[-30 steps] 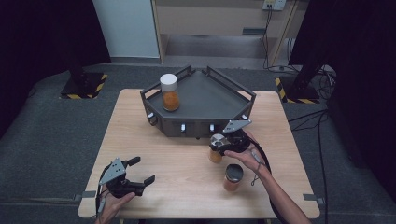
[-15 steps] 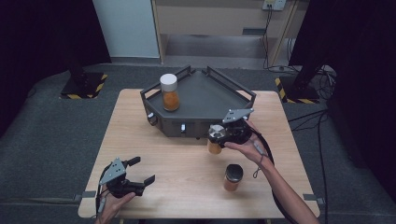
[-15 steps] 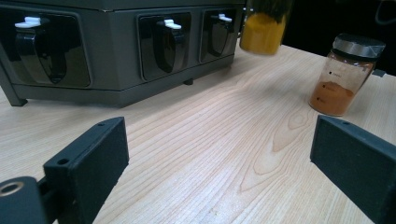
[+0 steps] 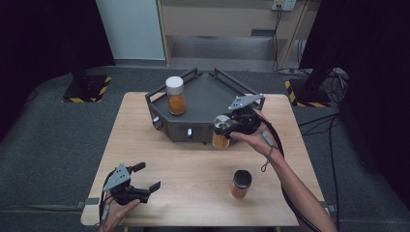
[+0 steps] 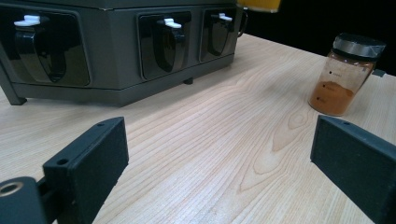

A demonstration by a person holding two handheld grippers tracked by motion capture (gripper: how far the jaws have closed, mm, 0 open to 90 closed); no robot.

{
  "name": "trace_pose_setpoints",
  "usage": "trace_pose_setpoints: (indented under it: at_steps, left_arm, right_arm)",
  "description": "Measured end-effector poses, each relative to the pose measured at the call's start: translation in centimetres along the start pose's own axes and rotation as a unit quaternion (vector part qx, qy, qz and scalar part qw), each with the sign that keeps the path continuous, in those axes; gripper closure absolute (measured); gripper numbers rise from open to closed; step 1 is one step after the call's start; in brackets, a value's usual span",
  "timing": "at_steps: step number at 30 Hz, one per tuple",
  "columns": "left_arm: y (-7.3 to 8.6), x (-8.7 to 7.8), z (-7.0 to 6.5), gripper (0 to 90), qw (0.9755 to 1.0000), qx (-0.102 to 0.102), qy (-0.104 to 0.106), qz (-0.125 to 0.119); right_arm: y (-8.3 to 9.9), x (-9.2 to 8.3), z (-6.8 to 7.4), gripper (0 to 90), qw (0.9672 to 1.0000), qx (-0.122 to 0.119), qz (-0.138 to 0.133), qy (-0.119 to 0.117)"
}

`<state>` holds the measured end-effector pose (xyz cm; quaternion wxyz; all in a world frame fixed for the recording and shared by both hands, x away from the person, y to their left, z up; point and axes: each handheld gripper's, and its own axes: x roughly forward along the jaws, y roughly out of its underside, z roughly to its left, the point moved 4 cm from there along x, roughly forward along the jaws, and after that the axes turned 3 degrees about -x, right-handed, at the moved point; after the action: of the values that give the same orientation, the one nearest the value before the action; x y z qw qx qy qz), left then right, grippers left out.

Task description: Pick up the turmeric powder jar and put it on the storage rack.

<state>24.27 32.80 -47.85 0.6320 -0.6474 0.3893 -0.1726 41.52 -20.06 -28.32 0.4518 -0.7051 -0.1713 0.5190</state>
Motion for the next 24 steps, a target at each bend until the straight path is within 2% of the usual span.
trace_pose_setpoints:
  at_steps: [11, 15, 24]
  left_arm:
    - [0.0, 0.0, 0.0, 3.2, 1.0, -0.001, 0.0, 0.0]
    - [0.0, 0.0, 0.0, 3.2, 1.0, -0.003, -0.001, -0.001]
    - [0.0, 0.0, 0.0, 3.2, 1.0, -0.003, 0.0, -0.001]
  right_arm:
    - [-2.9, 0.1, -0.9, 34.8, 0.9998, 0.012, -0.006, 0.013]
    - [-4.2, 0.8, -1.4, 34.7, 0.9996, 0.013, -0.006, 0.023]
    - [-5.9, 2.2, -2.5, 34.7, 0.9989, 0.025, -0.006, 0.039]
